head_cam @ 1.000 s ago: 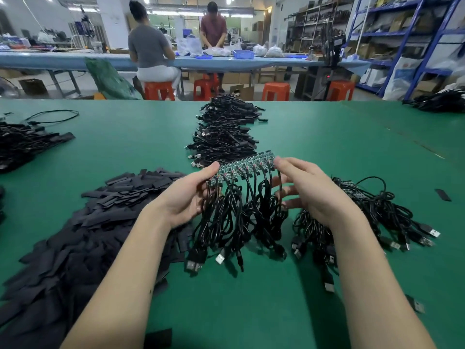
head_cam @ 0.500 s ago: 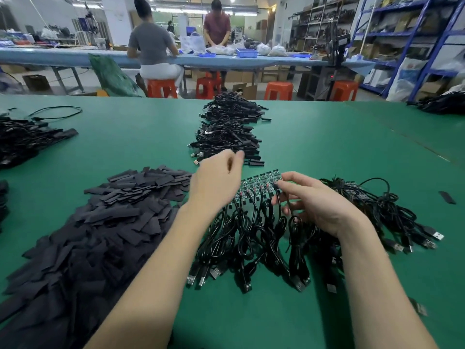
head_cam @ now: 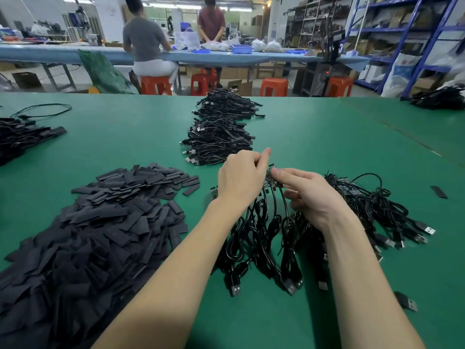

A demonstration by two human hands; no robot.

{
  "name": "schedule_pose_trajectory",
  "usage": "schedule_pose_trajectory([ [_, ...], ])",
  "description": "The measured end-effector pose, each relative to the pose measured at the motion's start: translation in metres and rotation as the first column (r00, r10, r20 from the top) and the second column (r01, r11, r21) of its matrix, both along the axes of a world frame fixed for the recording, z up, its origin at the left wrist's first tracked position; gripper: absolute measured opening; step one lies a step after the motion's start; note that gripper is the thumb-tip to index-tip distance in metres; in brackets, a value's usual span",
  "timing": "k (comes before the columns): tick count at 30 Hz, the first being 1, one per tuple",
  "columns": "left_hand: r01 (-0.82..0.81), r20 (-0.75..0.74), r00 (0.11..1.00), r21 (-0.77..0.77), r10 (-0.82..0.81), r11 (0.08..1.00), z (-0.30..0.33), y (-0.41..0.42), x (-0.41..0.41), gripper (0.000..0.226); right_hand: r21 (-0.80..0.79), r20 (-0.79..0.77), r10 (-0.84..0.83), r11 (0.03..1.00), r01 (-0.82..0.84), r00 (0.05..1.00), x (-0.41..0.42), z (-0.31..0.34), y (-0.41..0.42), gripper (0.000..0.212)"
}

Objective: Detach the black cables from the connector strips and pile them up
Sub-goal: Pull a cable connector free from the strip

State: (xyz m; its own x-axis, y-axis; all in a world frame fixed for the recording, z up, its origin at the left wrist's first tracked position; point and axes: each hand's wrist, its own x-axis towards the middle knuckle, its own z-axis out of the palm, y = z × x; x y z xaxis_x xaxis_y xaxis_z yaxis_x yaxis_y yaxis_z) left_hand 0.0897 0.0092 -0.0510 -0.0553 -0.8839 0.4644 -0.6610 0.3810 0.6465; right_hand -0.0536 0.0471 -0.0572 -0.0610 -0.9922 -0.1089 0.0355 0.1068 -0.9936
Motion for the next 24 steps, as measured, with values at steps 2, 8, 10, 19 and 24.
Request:
schedule_pose_trajectory([
  [2,0.031,-0.031,0.999,-0.03,-0.032,0.999,0.0,0.001,0.001,0.062,0.034,0.111,0.035,0.999,-0.039,0.993,0.002,0.0,-0.001,0.034],
  [8,0.089,-0.123,0.988,-0.056,-0.096,0.994,-0.002,0.001,0.005,0.062,0.161,0.276,-0.005,0.986,-0.041,0.961,0.01,0.0,-0.002,0.02],
  [10,0.1,-0.144,0.984,-0.053,-0.106,0.994,-0.002,0.001,0.006,0.062,0.183,0.31,-0.019,0.982,-0.04,0.951,0.012,-0.001,-0.001,0.023],
  [19,0.125,-0.199,0.972,-0.013,-0.126,0.992,-0.005,-0.005,0.013,0.061,0.185,0.362,-0.014,0.981,-0.057,0.932,0.021,0.001,0.002,0.023],
  [24,0.082,-0.085,0.994,0.12,-0.072,0.989,0.001,-0.009,0.02,0.051,0.117,0.318,-0.099,0.991,0.065,0.943,0.002,0.019,0.006,0.027],
])
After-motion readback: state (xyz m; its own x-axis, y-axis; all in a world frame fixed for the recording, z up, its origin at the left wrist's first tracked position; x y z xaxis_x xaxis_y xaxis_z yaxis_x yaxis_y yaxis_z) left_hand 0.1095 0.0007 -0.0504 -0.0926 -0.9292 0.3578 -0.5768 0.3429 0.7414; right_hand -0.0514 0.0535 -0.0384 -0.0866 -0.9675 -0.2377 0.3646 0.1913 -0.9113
